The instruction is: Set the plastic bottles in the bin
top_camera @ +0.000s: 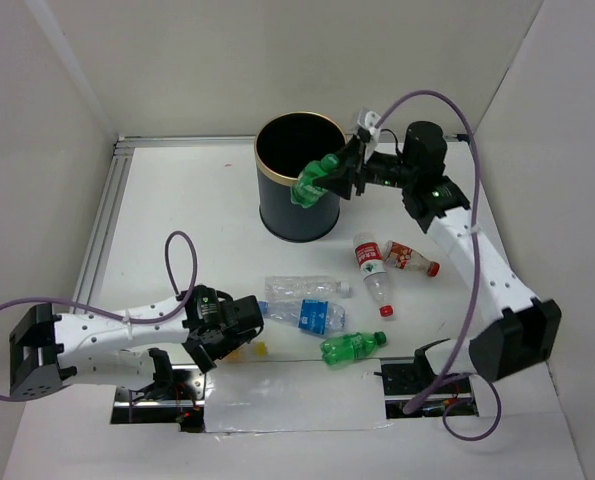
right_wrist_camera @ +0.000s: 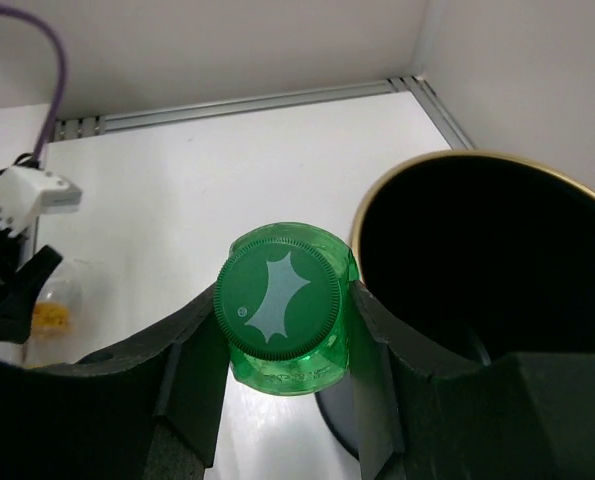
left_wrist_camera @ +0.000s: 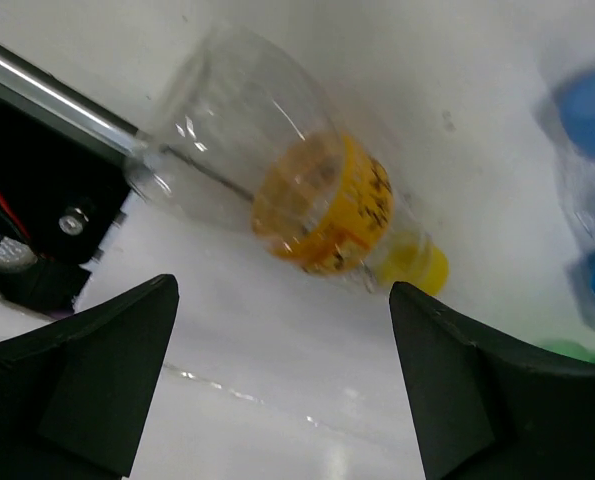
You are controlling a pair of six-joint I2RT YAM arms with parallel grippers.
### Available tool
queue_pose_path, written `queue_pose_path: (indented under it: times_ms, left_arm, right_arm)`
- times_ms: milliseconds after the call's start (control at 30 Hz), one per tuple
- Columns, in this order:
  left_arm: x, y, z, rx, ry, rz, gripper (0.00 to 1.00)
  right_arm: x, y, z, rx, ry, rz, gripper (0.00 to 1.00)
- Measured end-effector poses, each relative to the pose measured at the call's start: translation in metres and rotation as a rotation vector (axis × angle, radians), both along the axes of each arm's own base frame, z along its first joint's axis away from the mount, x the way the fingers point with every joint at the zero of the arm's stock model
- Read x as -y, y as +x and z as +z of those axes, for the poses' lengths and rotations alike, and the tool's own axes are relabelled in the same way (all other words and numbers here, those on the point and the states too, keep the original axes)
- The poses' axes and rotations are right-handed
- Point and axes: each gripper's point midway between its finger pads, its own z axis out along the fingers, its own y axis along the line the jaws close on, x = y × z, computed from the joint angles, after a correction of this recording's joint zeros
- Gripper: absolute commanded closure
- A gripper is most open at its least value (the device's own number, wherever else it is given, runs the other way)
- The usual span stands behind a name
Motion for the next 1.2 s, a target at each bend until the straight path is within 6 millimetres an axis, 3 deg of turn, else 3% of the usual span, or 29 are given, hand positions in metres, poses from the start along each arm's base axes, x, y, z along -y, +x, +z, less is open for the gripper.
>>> queue_pose_path:
  times_ms: [67, 200, 500, 600, 700, 833, 967, 1000, 1033, 1067, 1133, 1167, 1200]
  left_arm:
    - [-0.008, 0.003, -0.011, -0.001, 0.028, 0.025, 0.0]
    - [-0.018, 0.014, -0.029, 0.01, 0.041, 0.092, 0.0]
    - [-0.022, 0.048, -0.056, 0.047, 0.011, 0.244, 0.0]
    - [-0.016, 0.056, -0.055, 0.069, -0.022, 0.26, 0.0]
    - [-0.012, 0.062, -0.058, 0.084, -0.046, 0.27, 0.02]
    - [-0.013, 0.064, -0.061, 0.078, -0.042, 0.284, 0.18]
    - [-0.011, 0.067, -0.062, 0.073, -0.037, 0.293, 0.41]
    - [-0.01, 0.069, -0.062, 0.077, -0.039, 0.294, 0.47]
    - [-0.01, 0.07, -0.062, 0.078, -0.041, 0.298, 0.56]
    - [-0.009, 0.071, -0.062, 0.079, -0.042, 0.299, 0.65]
    - [-0.008, 0.073, -0.061, 0.082, -0.047, 0.305, 0.71]
    - [-0.008, 0.075, -0.06, 0.088, -0.051, 0.308, 0.82]
    - [-0.008, 0.077, -0.06, 0.095, -0.053, 0.311, 0.89]
  right_arm:
    - [-0.006, 0.02, -0.007, -0.023, 0.0, -0.016, 1.0]
    - [-0.018, 0.04, -0.018, -0.079, -0.002, -0.012, 1.0]
    - [-0.029, 0.057, -0.013, -0.078, 0.003, -0.003, 1.0]
    - [-0.03, 0.055, 0.0, -0.063, 0.015, 0.012, 1.0]
    - [-0.033, 0.048, 0.032, -0.01, 0.048, 0.038, 1.0]
    - [-0.035, 0.043, 0.072, 0.075, 0.1, 0.035, 1.0]
    - [-0.033, 0.067, 0.08, 0.126, 0.115, -0.072, 1.0]
    - [-0.033, 0.078, 0.076, 0.124, 0.11, -0.099, 0.95]
    - [-0.033, 0.093, 0.07, 0.113, 0.101, -0.127, 0.82]
    - [-0.031, 0.112, 0.063, 0.107, 0.094, -0.161, 0.53]
    - [-0.023, 0.148, 0.037, 0.06, 0.063, -0.222, 0.26]
    - [-0.018, 0.167, 0.018, 0.022, 0.041, -0.251, 0.0]
    - [-0.012, 0.18, -0.001, -0.023, 0.022, -0.271, 0.0]
